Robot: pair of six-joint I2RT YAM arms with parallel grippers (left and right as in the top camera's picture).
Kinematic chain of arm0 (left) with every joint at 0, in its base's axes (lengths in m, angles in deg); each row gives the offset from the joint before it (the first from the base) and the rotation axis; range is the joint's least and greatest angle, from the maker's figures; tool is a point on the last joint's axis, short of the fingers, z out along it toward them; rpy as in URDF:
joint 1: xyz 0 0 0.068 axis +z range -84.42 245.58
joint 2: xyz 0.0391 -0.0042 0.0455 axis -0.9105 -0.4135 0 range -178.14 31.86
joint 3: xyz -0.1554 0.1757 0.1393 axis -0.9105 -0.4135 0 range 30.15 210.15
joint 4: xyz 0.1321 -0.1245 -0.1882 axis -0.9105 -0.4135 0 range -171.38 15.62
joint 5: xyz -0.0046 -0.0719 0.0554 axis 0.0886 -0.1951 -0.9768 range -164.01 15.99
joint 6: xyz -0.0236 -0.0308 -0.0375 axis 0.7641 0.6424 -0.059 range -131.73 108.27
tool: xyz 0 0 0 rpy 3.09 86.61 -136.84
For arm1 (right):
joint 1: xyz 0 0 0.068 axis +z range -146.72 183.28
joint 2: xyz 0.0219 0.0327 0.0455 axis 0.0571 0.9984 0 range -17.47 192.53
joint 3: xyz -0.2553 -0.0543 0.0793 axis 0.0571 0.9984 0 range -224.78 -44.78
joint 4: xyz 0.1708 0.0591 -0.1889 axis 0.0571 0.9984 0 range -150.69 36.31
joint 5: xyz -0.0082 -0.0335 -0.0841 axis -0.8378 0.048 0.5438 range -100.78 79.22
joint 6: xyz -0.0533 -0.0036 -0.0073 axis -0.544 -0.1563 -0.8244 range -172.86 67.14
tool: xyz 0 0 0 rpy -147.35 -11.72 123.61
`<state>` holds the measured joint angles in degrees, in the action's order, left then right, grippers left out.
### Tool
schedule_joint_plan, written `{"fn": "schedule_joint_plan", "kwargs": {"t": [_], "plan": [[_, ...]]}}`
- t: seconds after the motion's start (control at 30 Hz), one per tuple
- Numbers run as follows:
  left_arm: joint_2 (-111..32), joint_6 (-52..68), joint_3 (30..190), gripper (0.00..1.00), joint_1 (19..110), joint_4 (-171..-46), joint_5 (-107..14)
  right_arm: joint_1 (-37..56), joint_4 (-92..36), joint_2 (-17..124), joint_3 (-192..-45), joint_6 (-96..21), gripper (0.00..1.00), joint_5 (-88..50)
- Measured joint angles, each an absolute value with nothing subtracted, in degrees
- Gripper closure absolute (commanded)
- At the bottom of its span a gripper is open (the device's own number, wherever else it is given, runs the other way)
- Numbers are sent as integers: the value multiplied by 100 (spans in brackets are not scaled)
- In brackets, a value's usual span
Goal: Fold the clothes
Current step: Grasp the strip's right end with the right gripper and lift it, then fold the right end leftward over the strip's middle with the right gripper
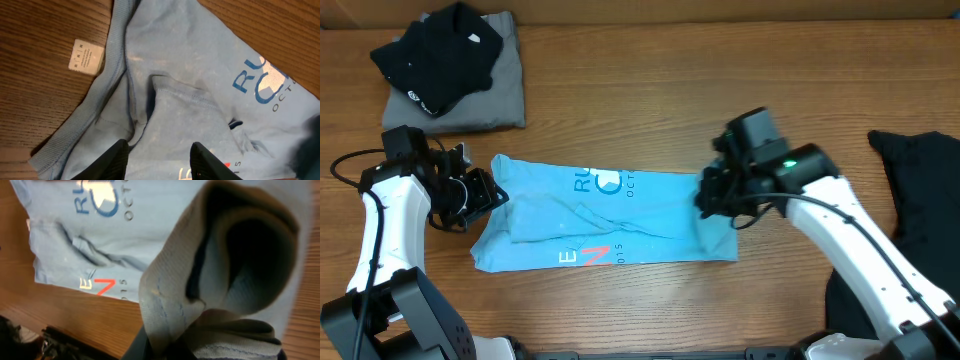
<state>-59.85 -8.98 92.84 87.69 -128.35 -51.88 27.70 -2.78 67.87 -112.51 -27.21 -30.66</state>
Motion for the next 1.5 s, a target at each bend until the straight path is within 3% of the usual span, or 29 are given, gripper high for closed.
{"fn": "schedule_joint_plan", "kwargs": {"t": [0.5, 1.23, 1.27, 1.3, 1.33, 1.5], "plan": [[-5985, -898, 9284, 57, 8769, -12837, -5188, 3920, -1576, 7759, -11251, -1795, 95, -3001], [-5985, -898, 9284, 57, 8769, -12837, -5188, 4466, -2651, 8179, -11251, -1240, 89, -3252], [-5985, -898, 9284, 57, 8769, -12837, -5188, 4473, -2712, 8181, -11251, -1235, 77, -3276], [-5985, -898, 9284, 57, 8769, -12837, -5188, 4473, -2763, 8181, -11251, -1237, 57, -3291], [-5985, -898, 9284, 57, 8769, -12837, -5188, 4473, -2809, 8181, -11251, -1264, 49, -3307], [-5985, -898, 9284, 56, 8769, -12851, -5188, 4471, -2804, 8181, -11253, -1307, 48, -3464]]}}
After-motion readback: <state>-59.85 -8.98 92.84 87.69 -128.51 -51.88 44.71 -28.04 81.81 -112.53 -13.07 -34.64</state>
